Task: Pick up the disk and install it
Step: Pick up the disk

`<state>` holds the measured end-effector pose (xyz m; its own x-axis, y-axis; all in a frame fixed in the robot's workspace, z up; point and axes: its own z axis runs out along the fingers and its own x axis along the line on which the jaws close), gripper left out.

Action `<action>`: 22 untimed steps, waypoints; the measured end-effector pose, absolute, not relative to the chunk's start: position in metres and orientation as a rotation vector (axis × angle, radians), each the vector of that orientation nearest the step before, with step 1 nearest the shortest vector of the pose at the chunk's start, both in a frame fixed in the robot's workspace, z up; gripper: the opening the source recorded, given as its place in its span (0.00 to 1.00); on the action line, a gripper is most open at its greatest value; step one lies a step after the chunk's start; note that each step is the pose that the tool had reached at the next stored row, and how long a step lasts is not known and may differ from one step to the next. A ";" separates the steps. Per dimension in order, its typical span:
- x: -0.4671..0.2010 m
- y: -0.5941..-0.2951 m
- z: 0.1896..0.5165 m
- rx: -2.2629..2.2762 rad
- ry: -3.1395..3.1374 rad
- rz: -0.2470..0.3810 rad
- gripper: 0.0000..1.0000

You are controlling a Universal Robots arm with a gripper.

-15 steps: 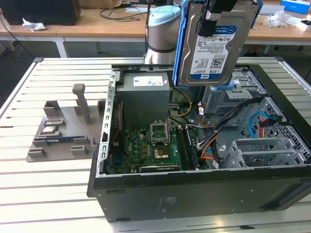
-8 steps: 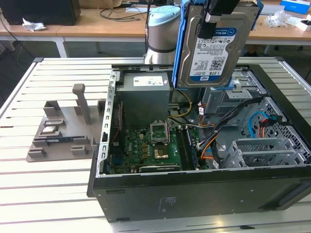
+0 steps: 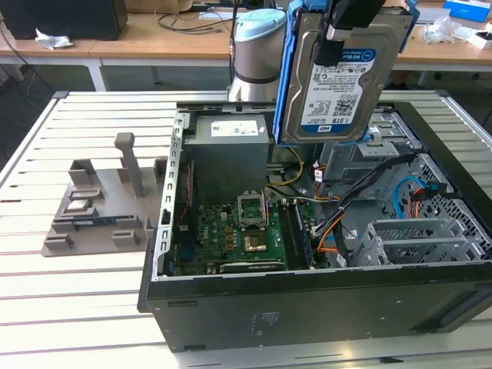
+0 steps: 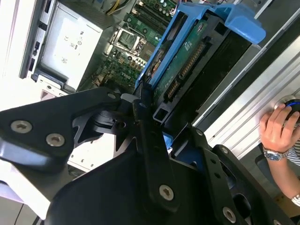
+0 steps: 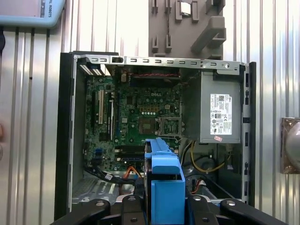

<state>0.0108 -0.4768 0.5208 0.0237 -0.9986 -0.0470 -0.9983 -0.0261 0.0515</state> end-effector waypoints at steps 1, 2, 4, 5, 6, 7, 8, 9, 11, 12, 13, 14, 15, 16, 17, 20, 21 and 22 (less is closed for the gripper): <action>0.011 -0.478 0.521 2.245 -2.189 -0.109 0.36; 0.011 -0.478 0.520 2.245 -2.189 -0.109 0.36; 0.011 -0.479 0.520 2.245 -2.189 -0.109 0.36; 0.011 -0.479 0.520 2.245 -2.189 -0.109 0.36; 0.011 -0.479 0.520 2.245 -2.189 -0.109 0.36; 0.011 -0.480 0.519 2.245 -2.189 -0.109 0.36; 0.011 -0.480 0.519 2.245 -2.189 -0.109 0.36; 0.011 -0.481 0.519 2.245 -2.189 -0.109 0.36; 0.011 -0.482 0.519 2.245 -2.189 -0.109 0.36; 0.011 -0.482 0.518 2.245 -2.189 -0.109 0.36; 0.011 -0.483 0.518 2.245 -2.189 -0.109 0.36; 0.011 -0.483 0.518 2.245 -2.189 -0.109 0.36; 0.011 -0.484 0.518 2.245 -2.189 -0.109 0.36; 0.011 -0.484 0.518 2.245 -2.189 -0.109 0.36; 0.011 -0.485 0.517 2.245 -2.189 -0.109 0.36; 0.011 -0.486 0.517 2.245 -2.189 -0.109 0.36; 0.011 -0.487 0.517 2.245 -2.189 -0.109 0.36; 0.011 -0.487 0.517 2.245 -2.189 -0.109 0.36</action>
